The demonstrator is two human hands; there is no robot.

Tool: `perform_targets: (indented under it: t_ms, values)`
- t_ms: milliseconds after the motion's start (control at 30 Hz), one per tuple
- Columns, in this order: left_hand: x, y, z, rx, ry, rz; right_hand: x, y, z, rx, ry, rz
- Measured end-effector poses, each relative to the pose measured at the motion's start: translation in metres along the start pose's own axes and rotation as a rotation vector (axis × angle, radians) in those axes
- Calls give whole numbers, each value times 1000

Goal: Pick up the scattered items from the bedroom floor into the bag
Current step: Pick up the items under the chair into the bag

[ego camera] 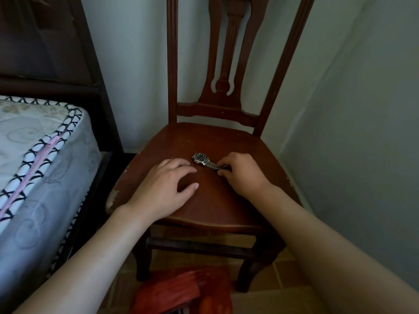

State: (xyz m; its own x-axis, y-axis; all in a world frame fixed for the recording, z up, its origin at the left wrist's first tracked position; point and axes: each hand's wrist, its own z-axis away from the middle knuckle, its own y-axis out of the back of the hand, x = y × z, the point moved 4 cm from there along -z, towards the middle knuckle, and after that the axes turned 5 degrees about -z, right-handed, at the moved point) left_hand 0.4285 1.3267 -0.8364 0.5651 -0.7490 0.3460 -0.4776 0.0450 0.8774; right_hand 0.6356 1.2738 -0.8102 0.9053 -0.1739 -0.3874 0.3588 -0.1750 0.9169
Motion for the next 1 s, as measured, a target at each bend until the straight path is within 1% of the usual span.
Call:
perform_targets:
  t_ms: [100,300,433,533,633,700,800,933,1000]
  values:
    - [1,-1,6,7,0,-1,-4,1,10,54,8,0]
    - [4,-1,12,13,4,11,-9,3,47,135,87,-59]
    - [5,-1,13,10,13,-9,-4,7,85,115,102,-89]
    - [8,0,13,7,25,-20,0,13,103,92,44,-89]
    - [10,2,13,-1,33,-16,-4,14,100,55,8,-92]
    - [9,3,13,-5,38,-9,-12,8,91,14,0,-41]
    - [9,3,14,-1,39,8,-21,-3,75,40,-16,17]
    - [8,4,15,-19,16,42,-22,-5,64,80,-29,-103]
    - [7,4,16,-37,0,68,-22,-5,66,60,23,-141]
